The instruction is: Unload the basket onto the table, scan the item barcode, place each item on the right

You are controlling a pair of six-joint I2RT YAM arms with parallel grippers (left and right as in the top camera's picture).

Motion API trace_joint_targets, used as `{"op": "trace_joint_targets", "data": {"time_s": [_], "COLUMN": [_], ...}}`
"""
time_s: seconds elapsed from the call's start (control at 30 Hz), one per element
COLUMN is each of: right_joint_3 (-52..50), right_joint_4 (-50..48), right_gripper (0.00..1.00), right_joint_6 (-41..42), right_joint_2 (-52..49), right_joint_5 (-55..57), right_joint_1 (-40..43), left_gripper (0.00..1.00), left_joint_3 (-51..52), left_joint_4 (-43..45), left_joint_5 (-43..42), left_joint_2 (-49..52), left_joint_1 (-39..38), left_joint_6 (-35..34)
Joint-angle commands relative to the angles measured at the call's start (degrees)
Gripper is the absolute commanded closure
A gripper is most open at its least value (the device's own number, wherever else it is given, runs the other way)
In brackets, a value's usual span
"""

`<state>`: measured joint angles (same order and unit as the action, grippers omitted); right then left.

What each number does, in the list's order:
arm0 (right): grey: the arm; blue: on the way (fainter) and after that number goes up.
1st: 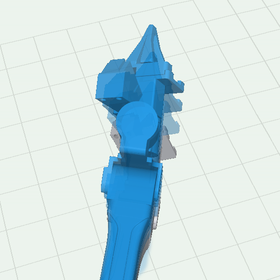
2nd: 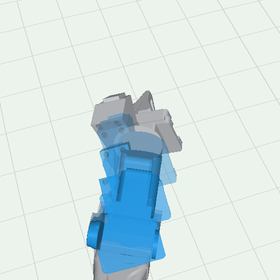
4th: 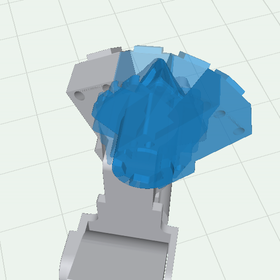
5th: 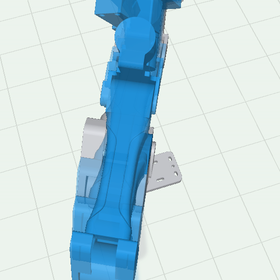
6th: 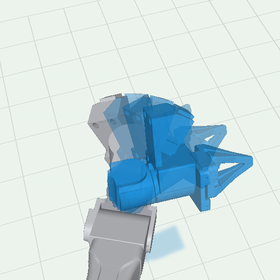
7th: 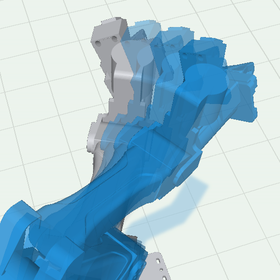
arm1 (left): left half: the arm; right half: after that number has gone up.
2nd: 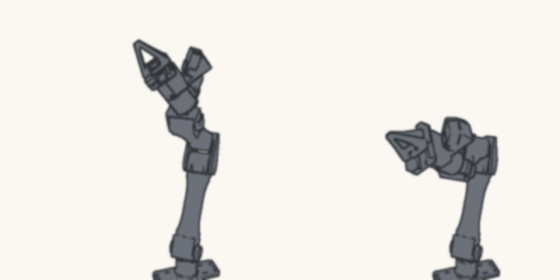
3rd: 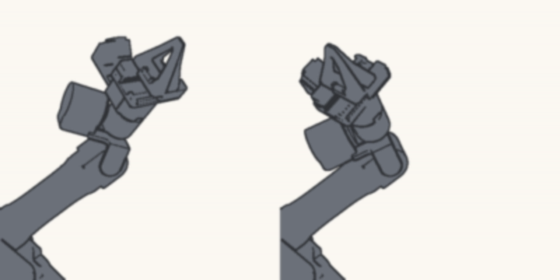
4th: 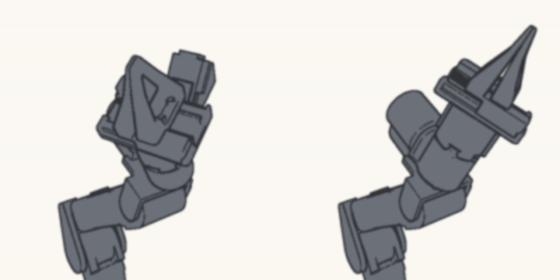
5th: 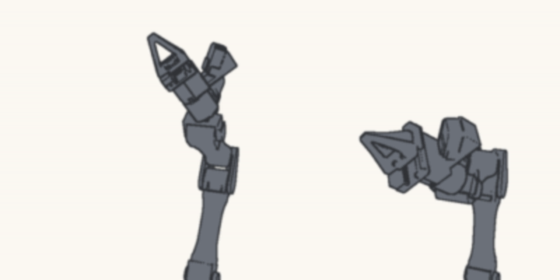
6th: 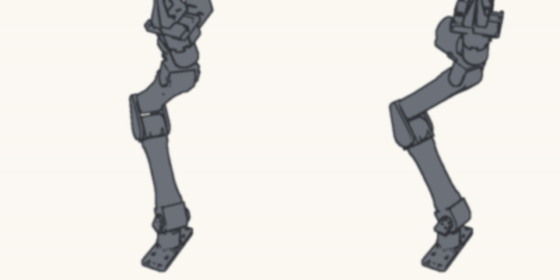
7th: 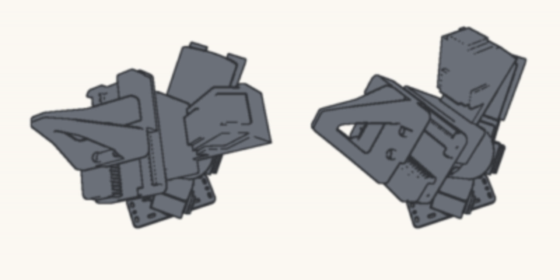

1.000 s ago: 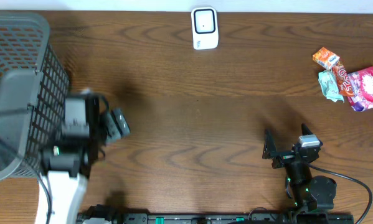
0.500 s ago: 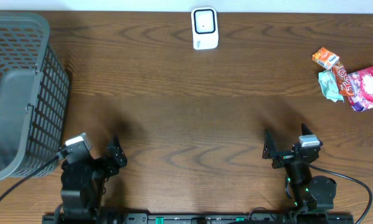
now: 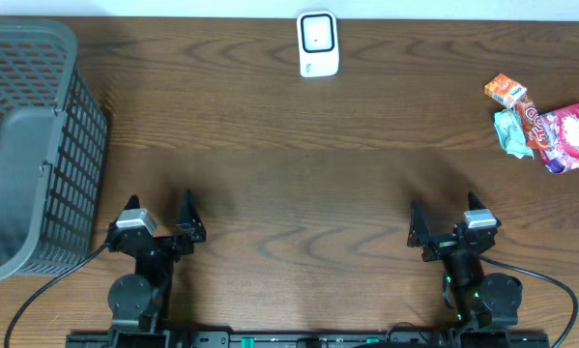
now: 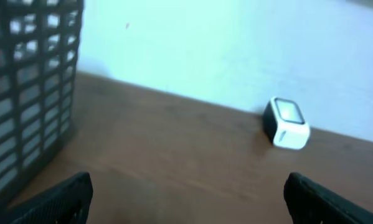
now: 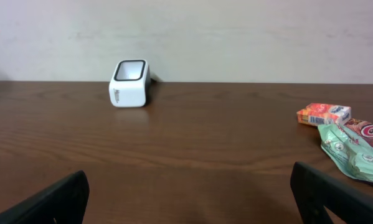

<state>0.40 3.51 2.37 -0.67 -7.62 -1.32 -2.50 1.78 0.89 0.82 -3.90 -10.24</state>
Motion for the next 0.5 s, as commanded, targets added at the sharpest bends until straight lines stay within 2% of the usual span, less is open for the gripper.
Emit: {"op": "trace_joint_targets", "data": {"time_s": [0.0, 0.1, 0.27, 0.4, 0.47], "right_joint_3": [-0.09, -0.09, -0.09, -0.09, -0.09], "right_joint_4": [0.22, 0.22, 0.22, 0.22, 0.22], "right_gripper": [0.01, 0.01, 0.01, 0.01, 0.01], "right_joint_6": [0.57, 0.57, 0.57, 0.57, 0.59], "right_joint_2": [0.35, 0.35, 0.35, 0.35, 0.35], "right_joint_5": [0.48, 0.48, 0.5, 0.48, 0.5], "right_joint_1": [-0.13, -0.13, -0.13, -0.13, -0.13], "left_gripper": [0.02, 0.02, 0.02, 0.02, 0.02], "left_joint_3": [2.29, 2.27, 2.27, 2.27, 2.27], "left_joint_4": [2.71, 2.97, 1.16, -5.7, -5.38], "left_joint_5": [-2.64, -3.82, -7.96, -7.41, -7.34], "left_joint_2": [-0.74, -0.74, -0.74, -0.74, -0.74], "left_joint_1": [-0.02, -0.04, -0.04, -0.04, -0.04], "left_joint_6": [3.06, 5.53, 13.88, 14.67, 14.29]}}
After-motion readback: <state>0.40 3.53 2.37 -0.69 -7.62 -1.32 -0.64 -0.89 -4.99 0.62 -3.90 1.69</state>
